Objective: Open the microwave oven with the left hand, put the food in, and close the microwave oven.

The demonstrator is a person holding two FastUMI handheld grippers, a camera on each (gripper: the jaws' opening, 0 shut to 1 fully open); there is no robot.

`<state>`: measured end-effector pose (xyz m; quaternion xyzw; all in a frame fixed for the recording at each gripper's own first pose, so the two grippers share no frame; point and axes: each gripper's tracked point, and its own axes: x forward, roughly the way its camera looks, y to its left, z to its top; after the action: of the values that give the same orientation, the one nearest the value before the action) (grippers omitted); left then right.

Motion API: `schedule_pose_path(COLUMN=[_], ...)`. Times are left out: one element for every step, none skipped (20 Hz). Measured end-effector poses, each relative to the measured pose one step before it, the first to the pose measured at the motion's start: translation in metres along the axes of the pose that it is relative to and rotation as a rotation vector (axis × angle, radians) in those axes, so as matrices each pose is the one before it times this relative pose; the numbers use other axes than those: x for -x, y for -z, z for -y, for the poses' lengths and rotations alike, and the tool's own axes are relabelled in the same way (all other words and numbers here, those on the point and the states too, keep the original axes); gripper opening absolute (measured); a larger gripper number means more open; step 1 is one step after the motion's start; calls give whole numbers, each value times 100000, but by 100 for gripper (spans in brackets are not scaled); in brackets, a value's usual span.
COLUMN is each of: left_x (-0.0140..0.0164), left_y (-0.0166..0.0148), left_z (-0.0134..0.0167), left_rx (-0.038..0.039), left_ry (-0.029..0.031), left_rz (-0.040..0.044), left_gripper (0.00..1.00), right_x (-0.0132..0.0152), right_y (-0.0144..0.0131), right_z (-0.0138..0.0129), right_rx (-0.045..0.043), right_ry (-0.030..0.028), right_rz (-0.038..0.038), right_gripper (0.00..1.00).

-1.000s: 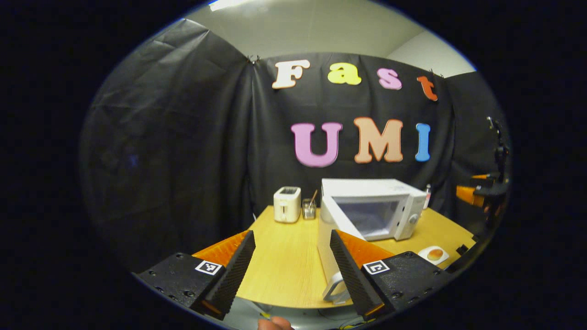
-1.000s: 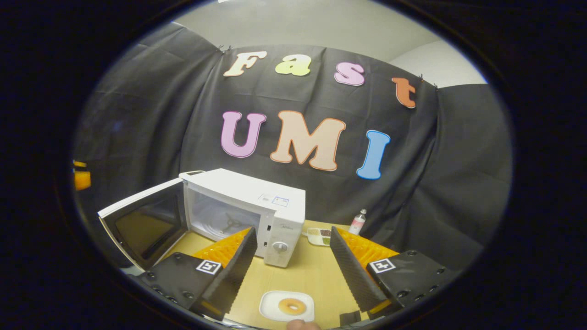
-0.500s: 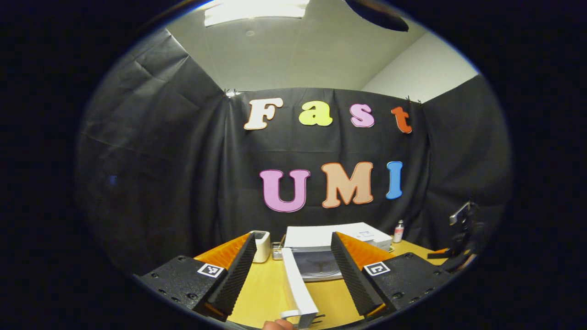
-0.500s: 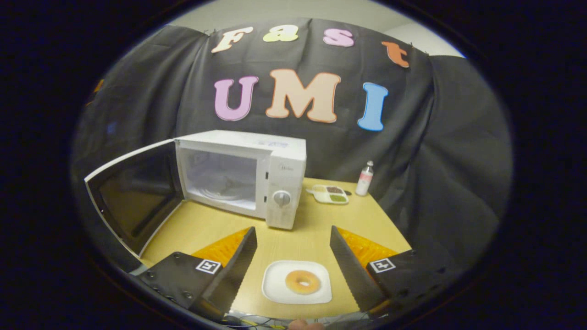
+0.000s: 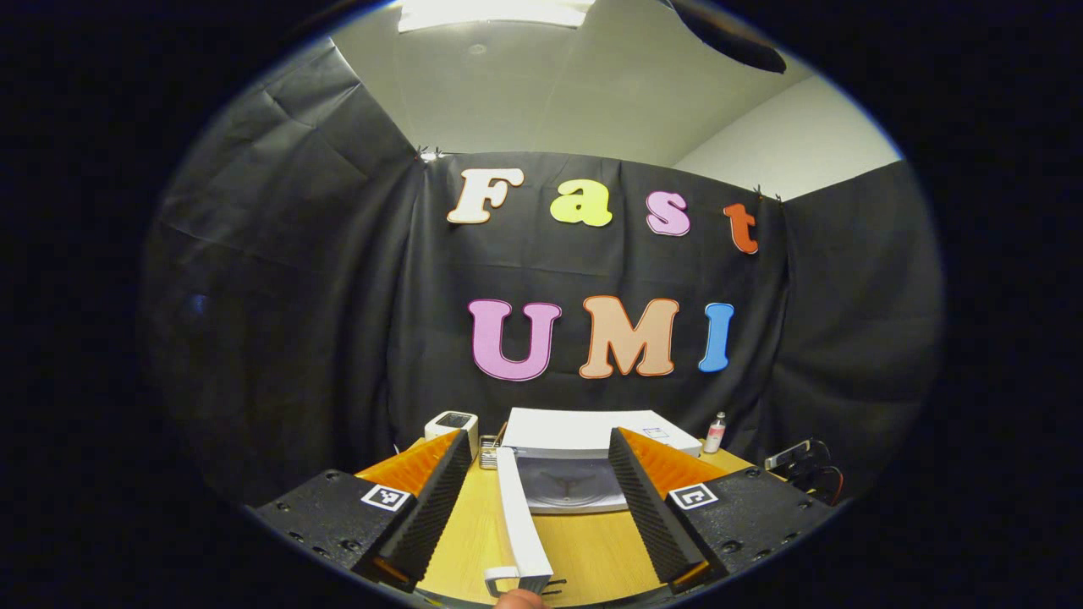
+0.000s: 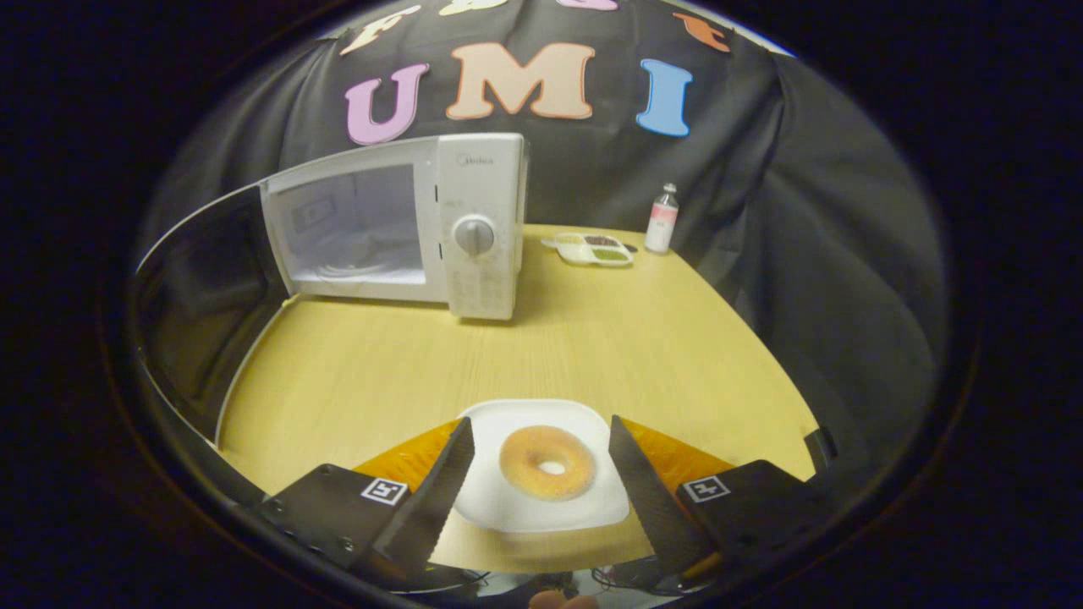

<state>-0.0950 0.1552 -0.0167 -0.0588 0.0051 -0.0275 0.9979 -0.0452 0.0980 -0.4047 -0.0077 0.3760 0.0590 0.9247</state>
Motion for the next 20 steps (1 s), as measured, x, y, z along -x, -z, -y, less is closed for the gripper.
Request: schedule_pose_path(left_x=[-43,-130,-84,-144,-46,-39,-59,-16,0,89,-10,13,-5,-155,-3,-82,-22,-39,-84,-111], left_y=[90,100,-9,38,-99,82,28,61,41,-78,-106,163,-20,143,-28,210,218,109,28,50], left_z=[272,219,10,-12,-80,-166,-310,-222,-131,-29,-43,-254,-143,-58,22,-13,-29,-90,-82,-59], left_rx=[867,902,796,655,261,-66,-294,-445,-455,-334,-190,-132,-5,327,520,651,534,242,210,178], left_ry=[488,418,40,-89,-324,-601,-770,-768,-497,-438,-330,-471,-466,-364,-145,-54,-53,-72,-155,-40], left_rz=[-360,-3,95,229,251,126,102,-57,-47,191,167,54,-16,117,-84,-428,-563,-319,-2,-159], left_gripper=[93,93,93,95,95,95,93,95,95,93,93,95,95,95,95,94,95,95,93,95], right_x=[-425,-430,-303,-273,-368,-385,-307,-284,-281,-438,-223,-189,-129,-113,-147,-8,-99,2,111,92], right_y=[577,367,321,400,518,309,311,268,118,314,320,-39,-104,101,2,155,-143,47,-146,-100], right_z=[-78,-101,-82,-3,-140,-38,38,-31,24,-1,-69,-70,130,130,-115,100,20,-16,-44,-263], right_rx=[194,191,348,277,89,172,57,-52,-76,-431,-746,-2435,-2330,-2284,-2741,-2374,-2033,-1576,-1175,-2180], right_ry=[43,-142,88,367,-184,278,8,110,377,70,-361,-500,515,13,-465,-80,-161,-225,-274,-1306], right_rz=[-1883,-1398,-1312,-1452,-1175,-1155,-1009,-1042,-474,-1284,-1618,-131,-110,-244,-720,-768,-116,-500,-120,-213], right_gripper=[98,98,98,98,100,99,100,98,98,99,99,99,98,96,88,87,82,82,82,81])
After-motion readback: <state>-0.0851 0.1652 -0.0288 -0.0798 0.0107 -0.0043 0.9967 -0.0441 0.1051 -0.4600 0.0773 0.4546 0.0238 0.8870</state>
